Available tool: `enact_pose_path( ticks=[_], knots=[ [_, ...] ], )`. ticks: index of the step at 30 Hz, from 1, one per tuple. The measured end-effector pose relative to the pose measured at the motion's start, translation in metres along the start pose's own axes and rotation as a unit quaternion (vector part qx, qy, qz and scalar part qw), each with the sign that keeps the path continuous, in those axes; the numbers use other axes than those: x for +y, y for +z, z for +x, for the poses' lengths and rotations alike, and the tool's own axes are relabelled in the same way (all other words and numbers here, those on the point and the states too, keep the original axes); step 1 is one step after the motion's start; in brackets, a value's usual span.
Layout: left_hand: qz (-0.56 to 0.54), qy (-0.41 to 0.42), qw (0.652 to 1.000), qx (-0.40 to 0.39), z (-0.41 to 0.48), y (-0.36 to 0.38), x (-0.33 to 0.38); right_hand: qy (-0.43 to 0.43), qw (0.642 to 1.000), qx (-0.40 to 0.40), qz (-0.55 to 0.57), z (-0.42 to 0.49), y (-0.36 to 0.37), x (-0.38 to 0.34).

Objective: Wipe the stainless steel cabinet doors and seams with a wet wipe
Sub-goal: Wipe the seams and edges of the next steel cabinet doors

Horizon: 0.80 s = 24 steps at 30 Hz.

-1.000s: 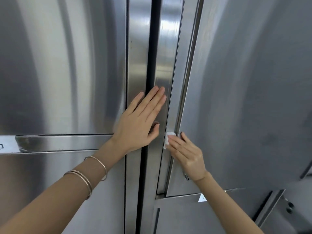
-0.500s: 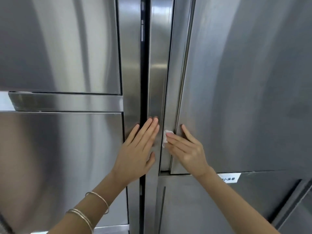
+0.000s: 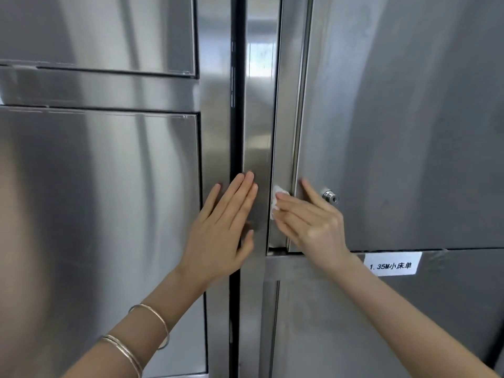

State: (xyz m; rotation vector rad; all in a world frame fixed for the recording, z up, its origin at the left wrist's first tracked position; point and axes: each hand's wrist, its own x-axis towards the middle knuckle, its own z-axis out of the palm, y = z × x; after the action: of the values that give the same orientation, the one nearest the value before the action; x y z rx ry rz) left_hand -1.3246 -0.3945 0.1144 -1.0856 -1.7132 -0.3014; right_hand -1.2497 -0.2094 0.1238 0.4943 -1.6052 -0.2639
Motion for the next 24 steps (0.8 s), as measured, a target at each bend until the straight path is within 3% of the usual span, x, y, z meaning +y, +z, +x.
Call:
enact_pose_path(
  ticks=[2, 8, 11, 14, 19, 24],
  knots=[
    [-0.002, 0.002, 1.0, 0.013, -0.008, 0.007, 0.005, 0.015, 1.0, 0.026, 0.003, 0.001, 0.005, -0.003],
    [0.022, 0.016, 1.0, 0.007, -0.056, 0.037, 0.029, 0.018, 0.999, -0.007, 0.034, -0.046, 0.003, -0.032],
    [0.048, 0.038, 0.998, 0.005, -0.072, 0.046, 0.029, 0.129, 0.987, 0.049, 0.084, -0.041, -0.003, -0.037],
    [0.066, 0.054, 0.996, 0.02, -0.091, 0.056, 0.028, 0.243, 0.944, 0.129, 0.181, -0.059, -0.024, -0.043],
    [0.088, 0.054, 0.994, 0.044, -0.12, 0.075, 0.033, 0.206, 0.966, 0.065, 0.145, -0.144, -0.023, -0.081],
    [0.099, 0.023, 0.993, 0.066, -0.134, 0.09, 0.045, 0.073, 0.996, 0.033, 0.038, -0.199, 0.023, -0.096]
  ],
)
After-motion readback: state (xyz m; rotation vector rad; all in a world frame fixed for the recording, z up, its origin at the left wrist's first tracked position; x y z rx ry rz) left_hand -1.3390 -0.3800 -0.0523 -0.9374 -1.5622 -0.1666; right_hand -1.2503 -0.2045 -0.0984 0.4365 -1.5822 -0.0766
